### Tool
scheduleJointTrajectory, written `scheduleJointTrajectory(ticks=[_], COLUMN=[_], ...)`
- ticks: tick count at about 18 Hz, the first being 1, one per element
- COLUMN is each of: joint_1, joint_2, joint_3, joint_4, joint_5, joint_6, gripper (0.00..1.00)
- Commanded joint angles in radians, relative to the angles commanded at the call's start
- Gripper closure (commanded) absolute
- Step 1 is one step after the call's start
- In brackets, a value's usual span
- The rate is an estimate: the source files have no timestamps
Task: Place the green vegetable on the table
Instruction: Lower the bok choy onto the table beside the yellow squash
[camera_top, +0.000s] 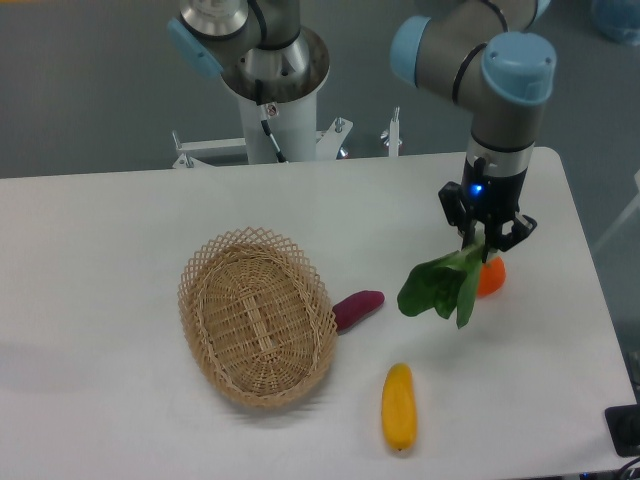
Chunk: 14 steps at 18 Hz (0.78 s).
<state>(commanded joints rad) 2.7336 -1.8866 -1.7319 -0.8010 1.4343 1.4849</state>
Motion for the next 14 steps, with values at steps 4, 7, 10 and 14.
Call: scheduleJointTrajectory(ticks=[4,7,10,14], joint_1=[-0.025,-0.034,-0.034,-0.034], joint_2=[-0.100,-0.134,-0.144,-0.151], joint_3=[0.028,0.032,0.023,0.026], joint_4=[0.051,0.055,0.057,0.060], joint_5=[-0.003,-0.003,-0.005,-0.005], joint_6=[0.015,0.020,0.020,0.017], gripper=[0.66,0.66,0.66,0.33])
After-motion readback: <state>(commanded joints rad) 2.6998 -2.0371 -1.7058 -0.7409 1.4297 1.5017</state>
